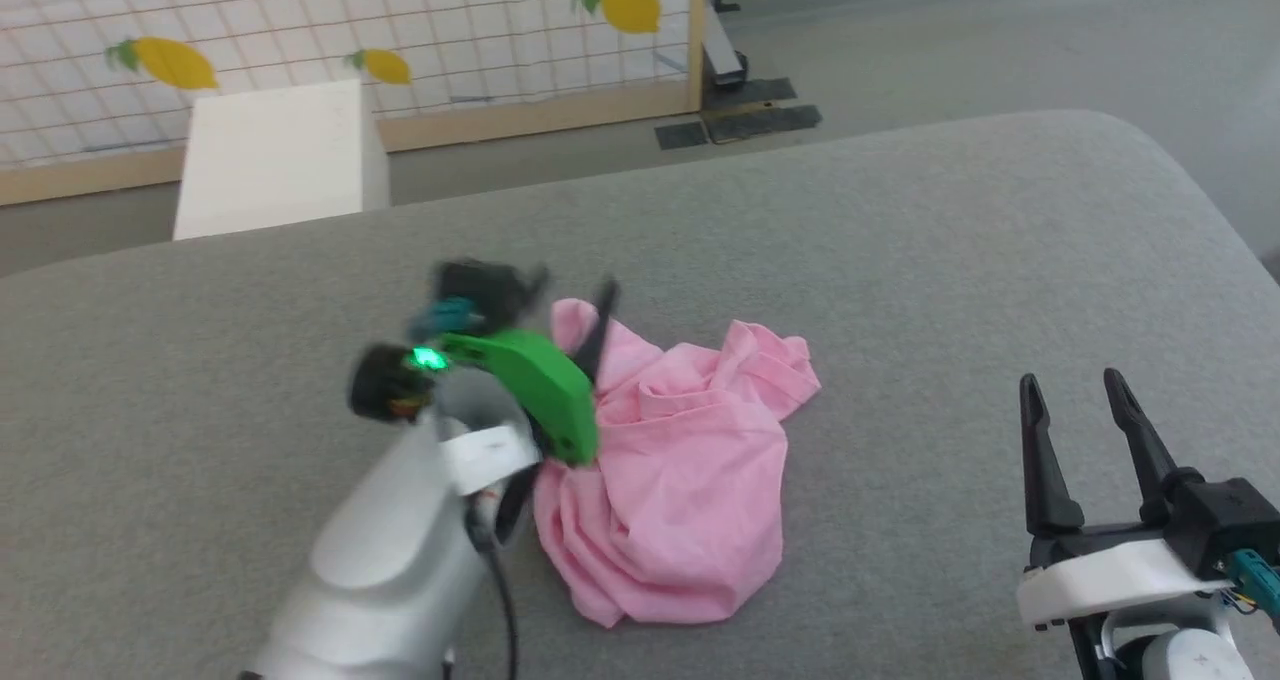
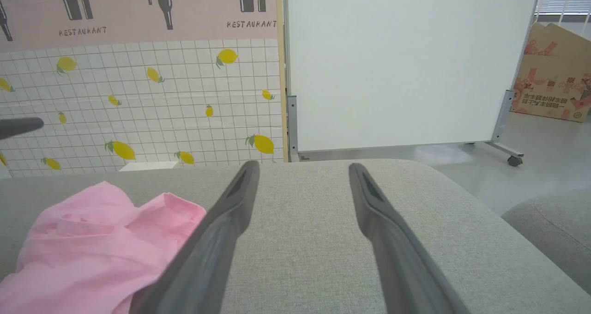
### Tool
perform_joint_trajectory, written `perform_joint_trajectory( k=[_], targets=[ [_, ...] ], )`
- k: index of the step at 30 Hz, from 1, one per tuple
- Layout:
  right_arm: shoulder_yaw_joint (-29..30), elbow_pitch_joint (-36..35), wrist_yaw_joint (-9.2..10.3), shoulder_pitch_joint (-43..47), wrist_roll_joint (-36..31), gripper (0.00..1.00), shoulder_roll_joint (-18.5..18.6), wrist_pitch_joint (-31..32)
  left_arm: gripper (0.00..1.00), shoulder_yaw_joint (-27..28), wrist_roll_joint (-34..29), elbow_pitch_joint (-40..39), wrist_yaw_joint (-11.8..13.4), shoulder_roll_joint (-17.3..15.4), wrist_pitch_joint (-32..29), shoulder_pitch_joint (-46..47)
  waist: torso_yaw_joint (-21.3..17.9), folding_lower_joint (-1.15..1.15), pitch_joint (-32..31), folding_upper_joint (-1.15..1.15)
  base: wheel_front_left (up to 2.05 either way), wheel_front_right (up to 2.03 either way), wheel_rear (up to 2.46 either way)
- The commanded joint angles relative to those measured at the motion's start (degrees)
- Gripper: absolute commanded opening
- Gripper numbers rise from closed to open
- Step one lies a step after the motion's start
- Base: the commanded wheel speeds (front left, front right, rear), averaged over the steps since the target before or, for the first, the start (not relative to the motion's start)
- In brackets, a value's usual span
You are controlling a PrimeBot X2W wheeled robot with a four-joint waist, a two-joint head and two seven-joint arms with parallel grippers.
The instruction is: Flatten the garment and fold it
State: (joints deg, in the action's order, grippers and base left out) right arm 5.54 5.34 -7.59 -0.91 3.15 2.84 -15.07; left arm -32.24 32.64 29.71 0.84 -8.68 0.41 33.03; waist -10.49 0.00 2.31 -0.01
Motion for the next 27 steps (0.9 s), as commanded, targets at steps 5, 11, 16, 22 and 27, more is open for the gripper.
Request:
perform_joint_trajectory(
  k=[5,11,16,22,27],
  targets=[
    [0.75,-1.00,0.10,0.99,-0.03,1.00,0.04,0.07,1.00,5.54,-1.98,-5.78,2.15,-3.30,13.32,-3.08,4.47,0.00,-1.27,0.01,0.00,0.00,0.00],
    [1.22,-1.46,0.10,1.01,-0.49,1.00,0.04,0.07,1.00,12.96,-5.17,-14.98,2.23,-4.56,14.55,-10.45,7.75,0.00,-1.05,0.01,0.00,0.00,0.00],
    [1.01,-1.45,0.10,1.12,-1.13,1.00,0.04,0.07,1.00,18.42,-8.96,-19.52,0.29,-3.33,14.57,-18.03,9.78,0.00,-0.90,0.01,0.00,0.00,0.00],
    [0.74,-1.34,0.10,1.21,-1.63,1.00,0.04,0.07,1.00,23.50,-12.31,-21.01,-2.10,-0.63,14.58,-24.19,11.59,0.00,-0.82,0.01,0.00,0.00,0.00],
    [0.27,-1.38,0.10,1.52,-2.15,1.00,0.04,0.25,1.00,26.36,-14.75,-20.53,-4.04,1.26,14.58,-27.15,12.69,0.00,-0.88,0.01,0.00,0.00,0.00]
  ],
)
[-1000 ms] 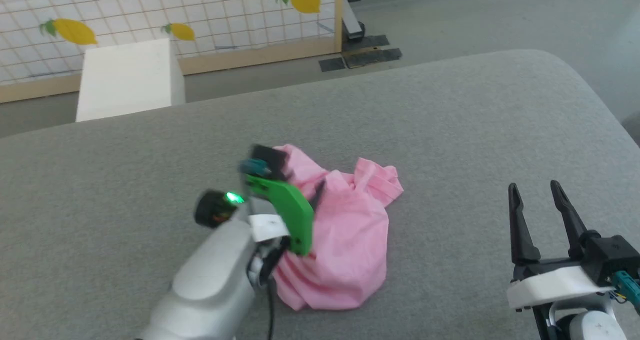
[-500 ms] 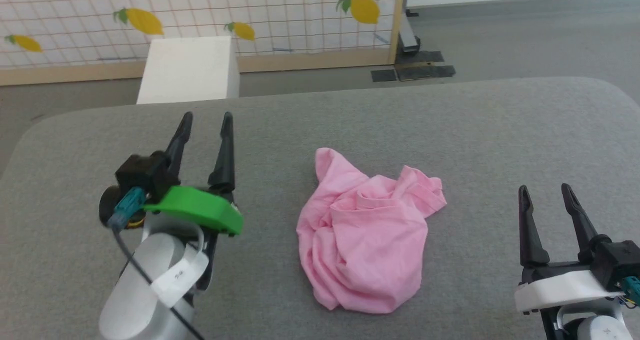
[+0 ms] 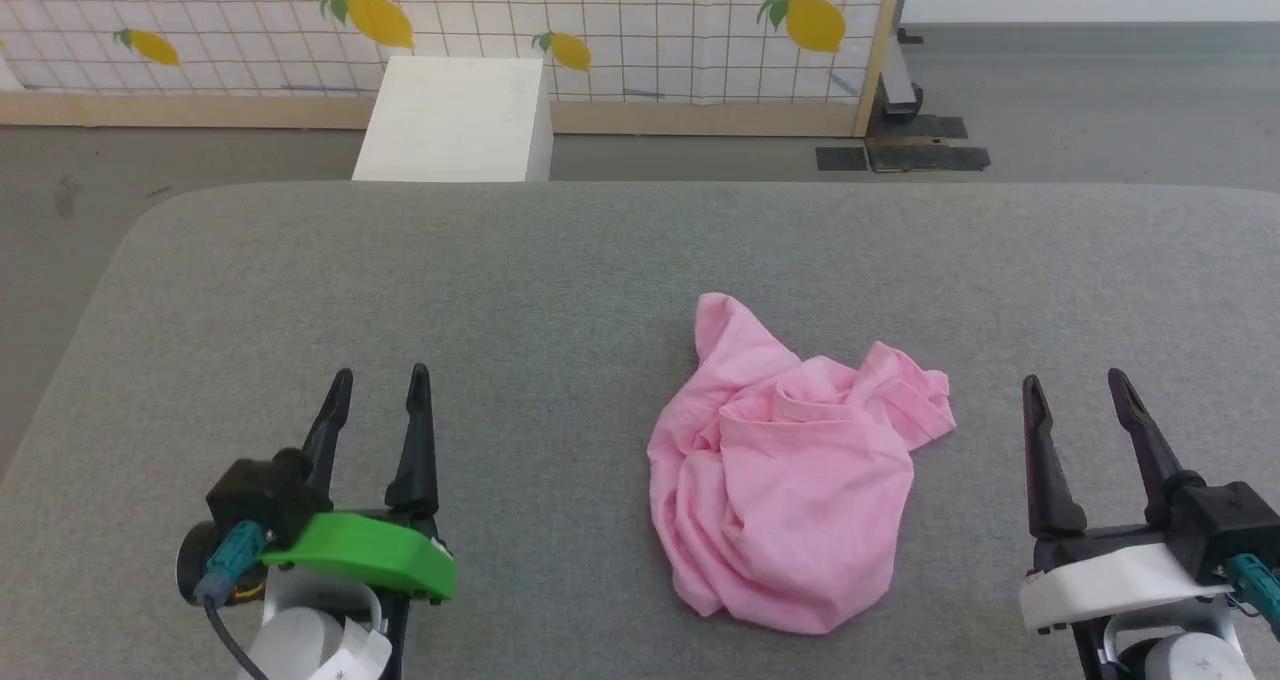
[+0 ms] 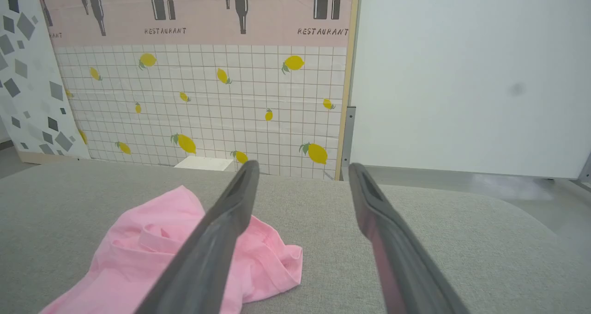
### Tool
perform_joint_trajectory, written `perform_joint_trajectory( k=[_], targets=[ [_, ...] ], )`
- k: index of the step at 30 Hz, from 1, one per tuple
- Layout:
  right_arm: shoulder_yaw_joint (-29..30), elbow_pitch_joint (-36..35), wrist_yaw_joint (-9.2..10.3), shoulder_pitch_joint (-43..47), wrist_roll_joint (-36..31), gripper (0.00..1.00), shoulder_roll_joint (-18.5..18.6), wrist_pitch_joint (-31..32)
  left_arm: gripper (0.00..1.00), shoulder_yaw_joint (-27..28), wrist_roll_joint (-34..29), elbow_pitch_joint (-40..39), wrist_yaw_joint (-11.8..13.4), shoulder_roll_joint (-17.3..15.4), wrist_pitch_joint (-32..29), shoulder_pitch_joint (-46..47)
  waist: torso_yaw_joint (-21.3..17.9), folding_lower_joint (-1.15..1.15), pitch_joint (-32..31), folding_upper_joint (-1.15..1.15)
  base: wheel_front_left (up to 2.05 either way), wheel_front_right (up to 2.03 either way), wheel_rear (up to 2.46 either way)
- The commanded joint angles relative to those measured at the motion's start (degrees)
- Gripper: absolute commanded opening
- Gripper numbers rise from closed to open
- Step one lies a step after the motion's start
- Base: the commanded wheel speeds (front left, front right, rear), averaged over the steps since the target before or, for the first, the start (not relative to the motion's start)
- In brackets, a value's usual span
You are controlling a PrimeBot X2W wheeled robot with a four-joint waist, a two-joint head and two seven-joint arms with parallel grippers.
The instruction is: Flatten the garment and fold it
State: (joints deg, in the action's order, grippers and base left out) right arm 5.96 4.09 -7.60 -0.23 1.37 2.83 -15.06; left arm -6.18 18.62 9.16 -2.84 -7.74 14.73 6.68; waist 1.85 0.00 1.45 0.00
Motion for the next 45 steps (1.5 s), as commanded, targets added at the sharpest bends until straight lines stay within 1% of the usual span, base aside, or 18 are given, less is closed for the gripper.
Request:
perform_joint_trajectory(
  k=[1,8,16,31,35,37,40,43,45],
  targets=[
    [-0.21,-0.16,0.11,0.90,-0.38,1.00,0.05,0.29,1.00,0.73,-0.99,0.09,-0.63,0.68,0.26,-1.15,0.54,0.00,-0.02,0.00,0.00,0.00,0.00],
    [-0.45,-0.21,0.11,0.88,-0.40,1.00,0.05,0.55,1.00,2.75,-3.16,0.35,-2.34,2.69,0.27,-2.03,1.34,0.00,0.13,0.00,0.00,0.00,0.00],
    [-0.69,0.16,0.11,0.92,-0.17,1.00,0.05,0.50,1.00,3.21,-4.53,1.29,-3.45,3.83,0.27,-2.07,1.07,0.00,-0.10,0.00,0.00,0.00,0.00],
    [-0.58,0.31,0.11,1.05,0.22,1.00,0.05,0.42,1.00,4.31,-5.51,2.28,-4.18,4.58,0.27,-1.98,1.23,0.00,-0.01,0.00,0.00,0.00,0.00],
    [-0.34,0.39,0.11,1.01,0.31,1.00,0.05,0.38,1.00,4.61,-4.38,1.76,-4.02,4.73,0.27,-0.83,1.42,0.00,0.05,0.00,0.00,0.00,0.00],
    [-0.18,0.36,0.11,1.05,0.34,1.00,0.05,0.36,1.00,2.22,-3.84,1.86,-4.11,4.80,0.27,0.40,1.54,0.00,0.15,0.00,0.00,0.00,0.00],
    [-0.35,0.45,0.11,0.96,0.39,1.00,0.05,0.34,1.00,-5.17,-1.69,4.75,-4.24,4.83,-0.17,2.77,1.35,0.00,0.28,0.00,0.00,0.00,0.00],
    [-0.90,0.67,0.11,0.53,0.74,1.00,0.05,0.31,1.00,-12.48,1.30,8.17,-4.07,4.84,-3.25,5.66,0.48,0.00,0.44,0.00,0.00,0.00,0.00],
    [-1.15,0.77,0.11,0.35,0.96,1.00,0.05,0.29,1.00,-16.68,3.07,10.25,-3.30,4.85,-6.58,7.25,-0.22,0.00,0.61,0.00,0.00,0.00,0.00]
  ],
)
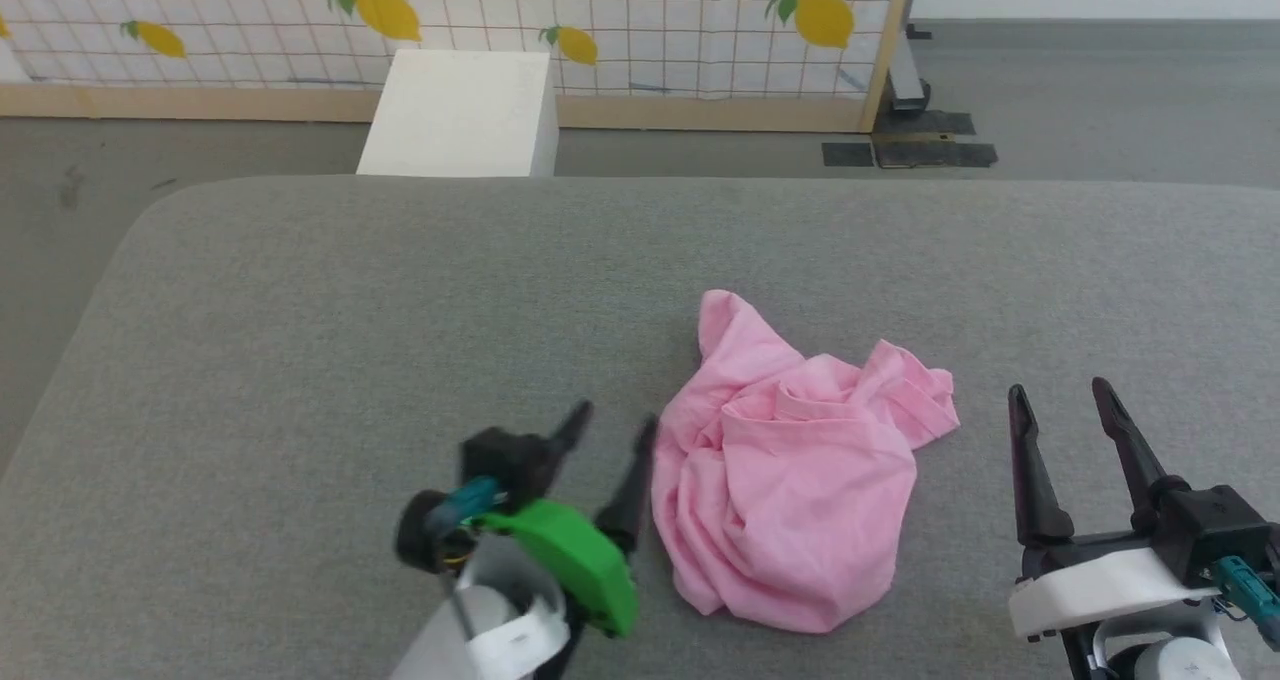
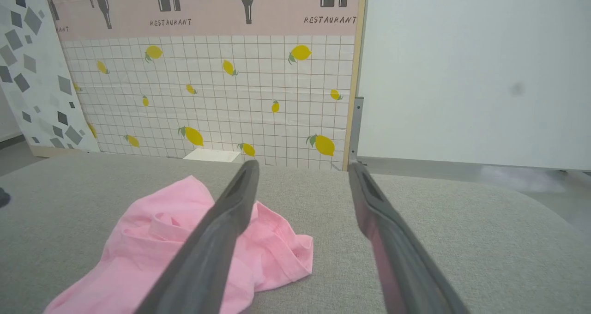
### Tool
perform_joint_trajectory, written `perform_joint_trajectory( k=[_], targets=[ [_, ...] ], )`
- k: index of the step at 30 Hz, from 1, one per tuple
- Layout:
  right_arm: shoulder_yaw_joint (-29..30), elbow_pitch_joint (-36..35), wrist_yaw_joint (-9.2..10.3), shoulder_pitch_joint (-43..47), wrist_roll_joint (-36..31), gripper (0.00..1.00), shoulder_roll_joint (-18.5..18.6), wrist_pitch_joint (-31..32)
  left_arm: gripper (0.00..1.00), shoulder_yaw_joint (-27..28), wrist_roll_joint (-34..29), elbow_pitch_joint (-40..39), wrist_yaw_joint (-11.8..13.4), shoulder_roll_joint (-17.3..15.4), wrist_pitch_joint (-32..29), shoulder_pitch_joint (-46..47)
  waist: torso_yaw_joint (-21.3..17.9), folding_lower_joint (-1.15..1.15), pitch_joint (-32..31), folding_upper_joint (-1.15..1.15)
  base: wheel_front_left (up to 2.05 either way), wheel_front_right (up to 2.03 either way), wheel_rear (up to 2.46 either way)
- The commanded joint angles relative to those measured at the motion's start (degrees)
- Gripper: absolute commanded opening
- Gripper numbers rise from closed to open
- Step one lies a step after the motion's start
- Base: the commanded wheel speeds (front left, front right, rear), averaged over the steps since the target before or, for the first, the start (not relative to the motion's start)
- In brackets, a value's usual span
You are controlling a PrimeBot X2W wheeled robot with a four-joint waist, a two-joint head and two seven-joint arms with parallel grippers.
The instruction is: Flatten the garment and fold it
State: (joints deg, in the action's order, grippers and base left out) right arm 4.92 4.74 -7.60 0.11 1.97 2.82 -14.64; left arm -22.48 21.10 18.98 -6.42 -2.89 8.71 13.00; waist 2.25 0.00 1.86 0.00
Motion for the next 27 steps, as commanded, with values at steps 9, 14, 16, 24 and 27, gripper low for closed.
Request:
perform_joint_trajectory(
  k=[9,14,16,24,27],
  targets=[
    [-0.21,0.88,0.11,0.00,0.76,1.00,0.06,-0.25,1.00,-11.10,4.86,8.57,7.31,0.01,-24.98,3.50,-4.05,0.00,0.74,0.00,0.00,0.00,0.00],
    [-0.24,1.17,0.11,0.04,1.03,1.00,0.06,-0.30,0.95,-13.37,4.95,9.23,9.20,-1.10,-36.62,2.66,-5.22,0.00,0.73,0.00,0.00,0.00,0.00],
    [-0.29,1.17,0.11,0.10,1.09,1.00,0.06,-0.31,0.00,-13.39,5.21,7.88,9.32,-1.75,-37.93,2.38,-5.45,0.00,0.74,0.00,0.00,0.00,0.00],
    [-0.13,1.00,0.11,0.16,1.27,1.00,0.06,-0.34,0.00,-4.83,4.13,2.24,16.46,-4.03,-21.76,2.91,-5.00,0.00,0.57,0.00,0.00,0.00,0.00],
    [-0.22,0.93,0.11,0.15,1.18,1.00,0.06,-0.35,0.00,-1.10,4.14,1.81,18.66,-5.75,-16.32,2.78,-4.68,0.00,0.43,0.00,0.00,0.00,0.00]
  ],
)
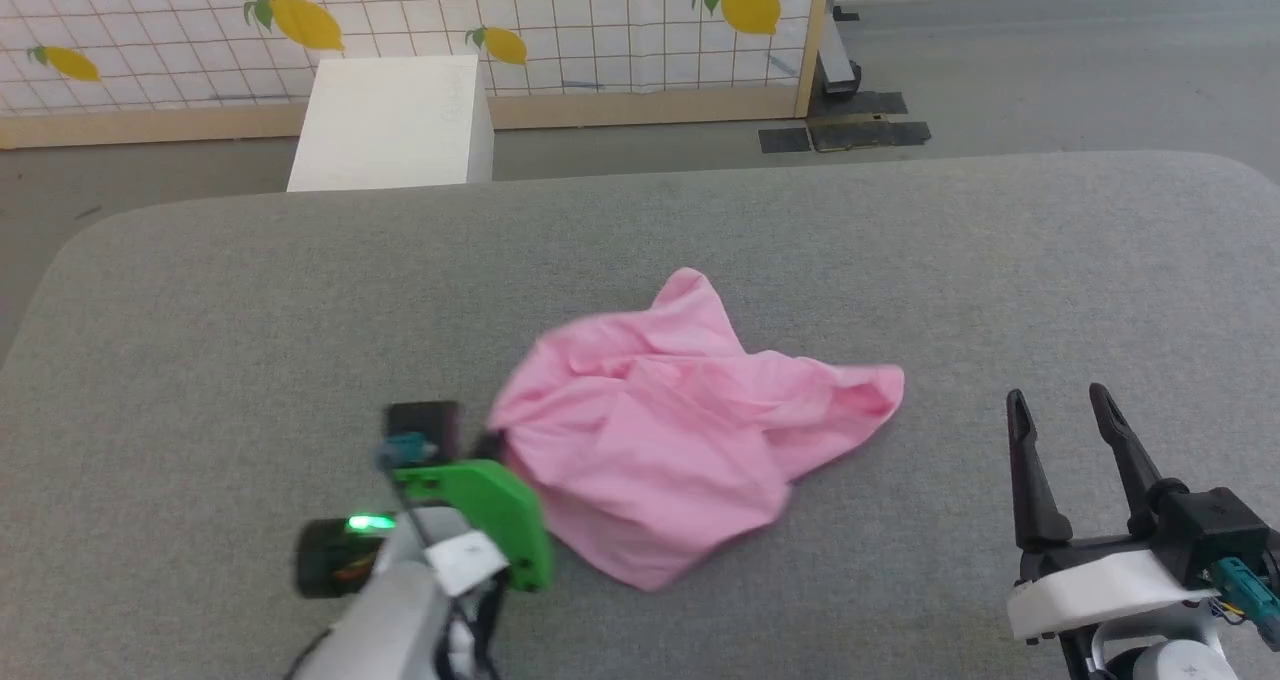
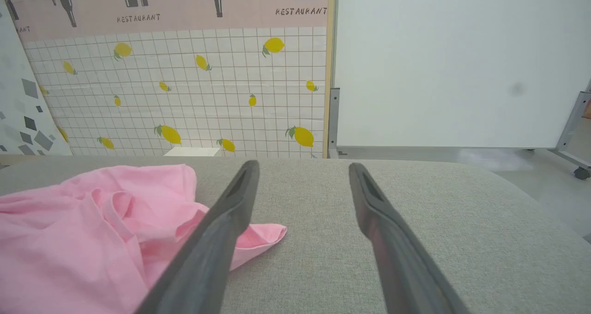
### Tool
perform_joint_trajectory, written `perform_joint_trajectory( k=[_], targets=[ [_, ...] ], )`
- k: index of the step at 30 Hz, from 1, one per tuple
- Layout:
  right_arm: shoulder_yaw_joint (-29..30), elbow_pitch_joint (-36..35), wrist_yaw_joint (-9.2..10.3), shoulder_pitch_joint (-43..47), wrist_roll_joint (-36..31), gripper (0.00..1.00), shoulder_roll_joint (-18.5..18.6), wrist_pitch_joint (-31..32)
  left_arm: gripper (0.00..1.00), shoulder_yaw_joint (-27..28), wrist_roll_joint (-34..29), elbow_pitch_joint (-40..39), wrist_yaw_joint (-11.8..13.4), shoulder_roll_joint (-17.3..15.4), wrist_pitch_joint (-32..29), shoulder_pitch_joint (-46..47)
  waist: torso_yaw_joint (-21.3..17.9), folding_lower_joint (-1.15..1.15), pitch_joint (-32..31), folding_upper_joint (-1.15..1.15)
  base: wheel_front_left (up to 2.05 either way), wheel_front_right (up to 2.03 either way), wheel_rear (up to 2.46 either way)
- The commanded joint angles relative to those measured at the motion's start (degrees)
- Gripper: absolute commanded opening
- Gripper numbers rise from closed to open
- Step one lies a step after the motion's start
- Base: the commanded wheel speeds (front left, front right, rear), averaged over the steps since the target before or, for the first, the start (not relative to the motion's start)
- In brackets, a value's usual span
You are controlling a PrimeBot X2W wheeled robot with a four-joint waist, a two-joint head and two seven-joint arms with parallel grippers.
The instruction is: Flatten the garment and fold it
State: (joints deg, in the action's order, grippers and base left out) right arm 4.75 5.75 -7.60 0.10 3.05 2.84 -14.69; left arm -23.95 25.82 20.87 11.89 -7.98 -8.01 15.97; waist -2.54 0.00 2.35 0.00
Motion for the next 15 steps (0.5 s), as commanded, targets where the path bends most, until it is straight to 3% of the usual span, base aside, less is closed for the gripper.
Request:
perform_joint_trajectory(
  k=[1,5,6,7,8,12,15],
  targets=[
    [-0.08,-0.11,0.11,0.15,0.08,1.00,0.04,-0.29,0.00,1.74,-0.35,-0.14,1.22,-1.27,1.74,-0.48,0.22,0.00,-0.12,0.00,0.00,0.00,0.00],
    [-0.24,-0.22,0.11,0.39,0.05,1.00,0.04,-0.29,0.00,5.78,1.51,0.55,3.58,-3.20,2.86,-2.72,0.63,0.00,-0.32,0.00,0.00,0.00,0.00],
    [-0.28,-0.22,0.11,0.46,0.05,1.00,0.04,-0.30,0.34,6.41,2.14,0.67,3.72,-3.43,2.73,-3.35,0.73,0.00,-0.33,0.00,0.00,0.00,0.00],
    [-0.31,-0.22,0.11,0.56,0.05,1.00,0.04,-0.30,0.90,7.16,3.14,0.87,3.67,-3.61,2.36,-4.19,0.88,0.00,-0.33,0.00,0.00,0.00,0.00],
    [-0.36,-0.19,0.11,0.66,0.03,1.00,0.04,-0.30,1.00,7.62,4.13,1.13,3.49,-3.70,1.58,-5.09,1.05,0.00,-0.36,0.00,0.00,0.00,0.00],
    [-0.44,-0.32,0.11,0.79,-0.13,1.00,0.04,-0.30,1.00,8.71,6.53,0.24,2.53,-3.80,1.09,-7.74,1.85,0.00,-0.26,0.00,0.00,0.00,0.00],
    [-0.96,-0.82,0.11,0.48,-0.30,1.00,0.04,-0.30,1.00,10.02,7.35,-2.46,1.00,-3.23,6.54,-8.92,2.62,0.00,0.02,0.00,0.00,0.00,0.00]
  ],
)
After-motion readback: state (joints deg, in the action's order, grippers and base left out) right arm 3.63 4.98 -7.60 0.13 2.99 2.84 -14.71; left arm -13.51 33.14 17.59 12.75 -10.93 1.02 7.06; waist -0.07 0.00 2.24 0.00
